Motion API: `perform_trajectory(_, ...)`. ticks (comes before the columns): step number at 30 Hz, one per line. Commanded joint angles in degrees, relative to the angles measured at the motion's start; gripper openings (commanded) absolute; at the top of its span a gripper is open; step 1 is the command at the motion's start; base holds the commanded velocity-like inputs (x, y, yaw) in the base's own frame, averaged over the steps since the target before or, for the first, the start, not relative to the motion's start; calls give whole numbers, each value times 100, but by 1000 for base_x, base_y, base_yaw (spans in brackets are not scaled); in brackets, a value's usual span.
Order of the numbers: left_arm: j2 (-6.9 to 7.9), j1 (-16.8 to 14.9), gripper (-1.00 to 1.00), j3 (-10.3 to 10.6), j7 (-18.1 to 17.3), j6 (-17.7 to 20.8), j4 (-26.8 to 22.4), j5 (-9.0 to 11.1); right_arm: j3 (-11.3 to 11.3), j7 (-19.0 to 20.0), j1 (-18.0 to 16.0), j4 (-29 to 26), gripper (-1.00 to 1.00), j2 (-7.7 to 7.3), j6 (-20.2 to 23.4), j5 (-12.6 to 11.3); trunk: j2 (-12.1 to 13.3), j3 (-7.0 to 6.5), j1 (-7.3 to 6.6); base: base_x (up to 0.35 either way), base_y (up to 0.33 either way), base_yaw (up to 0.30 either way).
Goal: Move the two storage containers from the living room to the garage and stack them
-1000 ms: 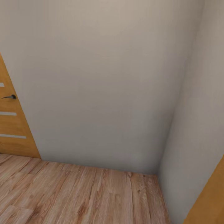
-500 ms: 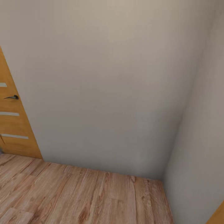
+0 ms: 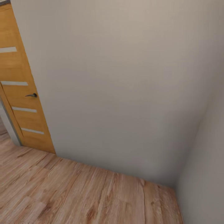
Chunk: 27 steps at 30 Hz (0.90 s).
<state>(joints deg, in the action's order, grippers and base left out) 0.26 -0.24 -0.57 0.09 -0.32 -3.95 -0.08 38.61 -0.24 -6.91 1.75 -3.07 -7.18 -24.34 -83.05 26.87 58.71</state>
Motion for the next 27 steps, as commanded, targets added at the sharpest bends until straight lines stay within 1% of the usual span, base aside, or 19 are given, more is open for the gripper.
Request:
perform_trajectory(1,0,-2,100,-5,1,-3,-1,-1,47,-2,-4,14,100,2,-29,-44,-3,5,2,226,0,269)
perform_trajectory(18,0,-2,100,-5,0,-3,-1,-9,49,-2,-4,13,100,7,-29,-44,-3,5,2,312,0,268)
perform_trajectory(24,0,-2,100,-5,0,-3,-1,-9,48,-2,-7,18,100,7,-30,-44,-3,5,2,308,0,74)
perform_trajectory(27,0,-2,100,-5,0,-3,-1,-3,50,-2,-8,17,100,9,-33,-44,-3,5,2,85,0,69)
